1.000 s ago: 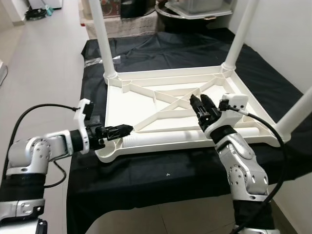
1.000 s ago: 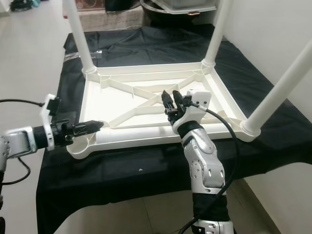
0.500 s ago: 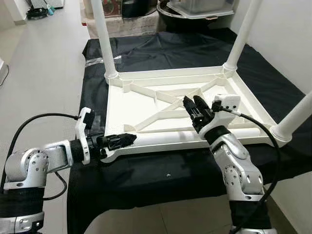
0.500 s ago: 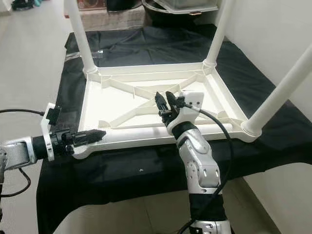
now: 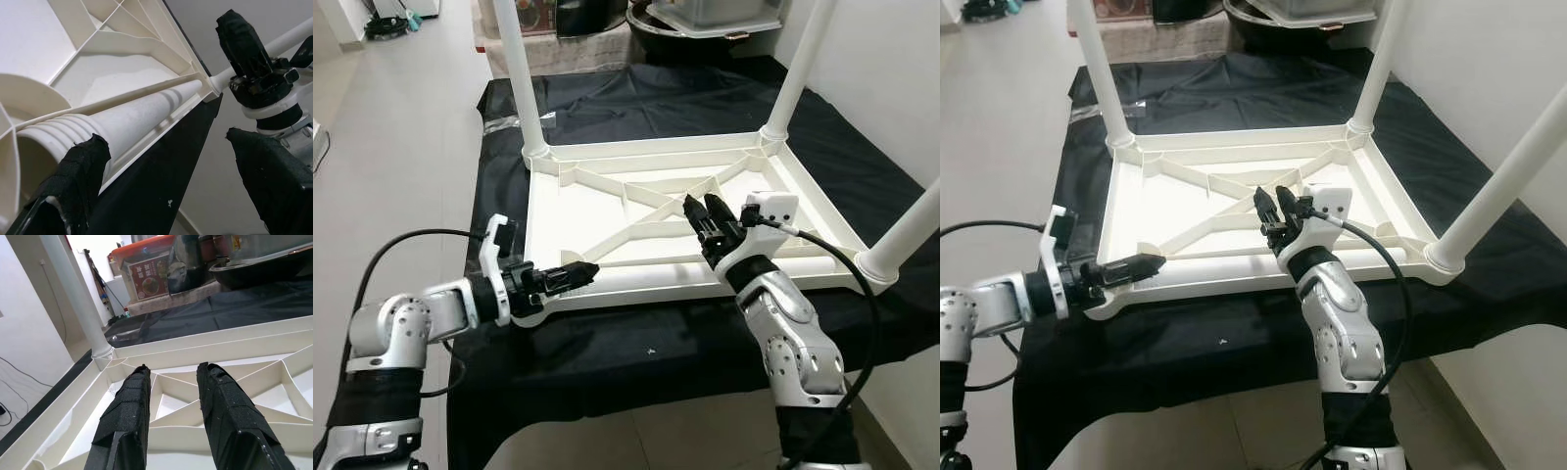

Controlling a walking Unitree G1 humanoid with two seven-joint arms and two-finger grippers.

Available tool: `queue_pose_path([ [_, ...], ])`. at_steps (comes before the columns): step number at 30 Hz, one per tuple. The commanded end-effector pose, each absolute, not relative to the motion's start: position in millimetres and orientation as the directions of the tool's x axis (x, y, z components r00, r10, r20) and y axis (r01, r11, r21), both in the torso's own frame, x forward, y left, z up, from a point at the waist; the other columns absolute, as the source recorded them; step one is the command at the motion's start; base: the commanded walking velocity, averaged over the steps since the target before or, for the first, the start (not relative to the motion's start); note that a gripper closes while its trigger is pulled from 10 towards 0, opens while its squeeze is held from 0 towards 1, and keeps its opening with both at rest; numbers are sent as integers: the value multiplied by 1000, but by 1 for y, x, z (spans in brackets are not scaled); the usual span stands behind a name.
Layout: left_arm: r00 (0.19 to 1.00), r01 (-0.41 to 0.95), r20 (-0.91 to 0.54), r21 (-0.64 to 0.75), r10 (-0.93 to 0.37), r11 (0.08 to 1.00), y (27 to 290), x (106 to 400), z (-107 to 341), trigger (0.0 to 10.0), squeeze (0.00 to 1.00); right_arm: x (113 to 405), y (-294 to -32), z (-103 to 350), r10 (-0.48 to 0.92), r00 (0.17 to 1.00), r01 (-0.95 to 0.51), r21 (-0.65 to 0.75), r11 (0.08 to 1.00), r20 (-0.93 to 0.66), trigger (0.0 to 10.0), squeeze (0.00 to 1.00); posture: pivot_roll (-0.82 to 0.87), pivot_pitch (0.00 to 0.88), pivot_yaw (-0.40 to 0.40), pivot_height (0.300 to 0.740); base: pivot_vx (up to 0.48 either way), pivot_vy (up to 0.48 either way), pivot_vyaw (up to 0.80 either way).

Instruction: Building children table

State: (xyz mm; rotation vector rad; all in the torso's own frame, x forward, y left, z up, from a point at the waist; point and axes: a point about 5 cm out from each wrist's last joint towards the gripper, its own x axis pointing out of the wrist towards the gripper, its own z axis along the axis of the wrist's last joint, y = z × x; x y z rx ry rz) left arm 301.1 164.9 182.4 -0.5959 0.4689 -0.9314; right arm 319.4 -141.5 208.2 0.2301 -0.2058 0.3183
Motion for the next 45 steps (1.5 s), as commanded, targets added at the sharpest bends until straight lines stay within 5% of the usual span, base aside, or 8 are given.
queue_pose_path([
  [1,518,577,-148,-666,-842,472,163,302,175,10000,0,316,-143,209,283,927,-332,193,923,245,10000,0,39,150,-33,740,0,0,0],
  [20,508,631,16,-688,-861,359,138,319,188,10000,0,318,-143,213,288,925,-336,180,924,249,10000,0,28,145,-43,740,0,0,0],
  [23,470,661,92,-696,-878,281,136,315,196,10000,0,318,-143,212,285,927,-332,179,926,244,10000,0,34,155,-43,740,0,0,0],
  [30,463,664,73,-689,-883,291,137,313,195,10000,0,317,-142,211,287,927,-333,182,925,241,10000,0,36,157,-44,740,0,0,0],
  [39,534,668,-85,-567,-841,482,156,310,192,10000,0,316,-138,213,302,920,-350,175,920,249,10000,0,34,162,-44,740,0,0,0],
  [41,697,649,-83,-349,-712,676,171,310,206,10000,0,313,-137,213,304,917,-354,174,919,258,10000,0,44,162,-50,740,0,0,0],
  [45,793,589,-25,-221,-608,777,178,303,217,10000,0,312,-136,211,301,918,-352,182,918,260,10000,0,55,159,-61,740,0,0,0],
])
